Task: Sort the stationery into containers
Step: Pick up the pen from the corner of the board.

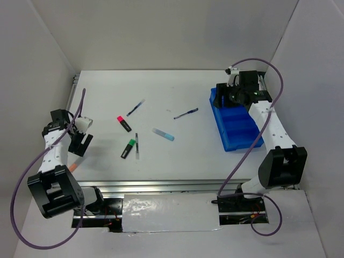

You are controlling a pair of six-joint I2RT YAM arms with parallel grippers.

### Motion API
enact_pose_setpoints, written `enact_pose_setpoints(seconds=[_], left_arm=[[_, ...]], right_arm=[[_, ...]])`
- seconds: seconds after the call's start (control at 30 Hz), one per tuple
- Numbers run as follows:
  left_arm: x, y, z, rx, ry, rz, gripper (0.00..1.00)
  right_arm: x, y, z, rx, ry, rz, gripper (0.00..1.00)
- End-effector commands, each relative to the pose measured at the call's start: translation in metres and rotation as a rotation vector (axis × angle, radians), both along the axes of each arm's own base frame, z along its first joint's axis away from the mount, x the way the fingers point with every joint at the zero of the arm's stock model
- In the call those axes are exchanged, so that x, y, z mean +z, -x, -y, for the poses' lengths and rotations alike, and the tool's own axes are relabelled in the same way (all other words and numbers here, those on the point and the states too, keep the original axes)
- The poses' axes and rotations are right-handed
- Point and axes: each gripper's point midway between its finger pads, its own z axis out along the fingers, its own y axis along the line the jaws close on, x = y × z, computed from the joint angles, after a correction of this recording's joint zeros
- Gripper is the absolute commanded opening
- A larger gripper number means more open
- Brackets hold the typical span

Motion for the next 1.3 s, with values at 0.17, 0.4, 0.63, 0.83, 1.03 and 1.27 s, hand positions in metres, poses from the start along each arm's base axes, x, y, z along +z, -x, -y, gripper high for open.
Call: enact_pose_setpoints(seconds=[0.17, 0.4, 0.63, 0.83, 1.03, 1.27], left_arm=[[-0.037, 0.017, -0.009, -0.014, 0.081, -0.148, 0.86], [-0.060, 0.020, -0.012, -0.016, 0.153, -0.227, 0.81], [-0.079, 0.018, -0.002, -0.035, 0.247, -0.284, 0.67], [-0.083, 0.005, 0.012, -0.049, 0.364, -0.297, 0.42], [-0.060, -0.025, 0.042, -0.120, 0.442, -0.229, 0.18], [0.073, -0.093, 0.129, -0.194, 0.580, 0.026, 0.00]], right_arm=[[0.019, 0.006, -0.010, 0.042, 0.054, 0.066, 0.70], [0.019, 0.012, -0.011, 0.069, 0.076, 0.075, 0.70], [0.021, 0.028, -0.018, 0.178, 0.101, 0.135, 0.70], [0.036, 0.043, -0.026, 0.294, 0.179, 0.279, 0.70], [0.055, 0.062, -0.043, 0.426, 0.232, 0.450, 0.66], [0.083, 0.104, -0.070, 0.675, 0.341, 0.767, 0.57]])
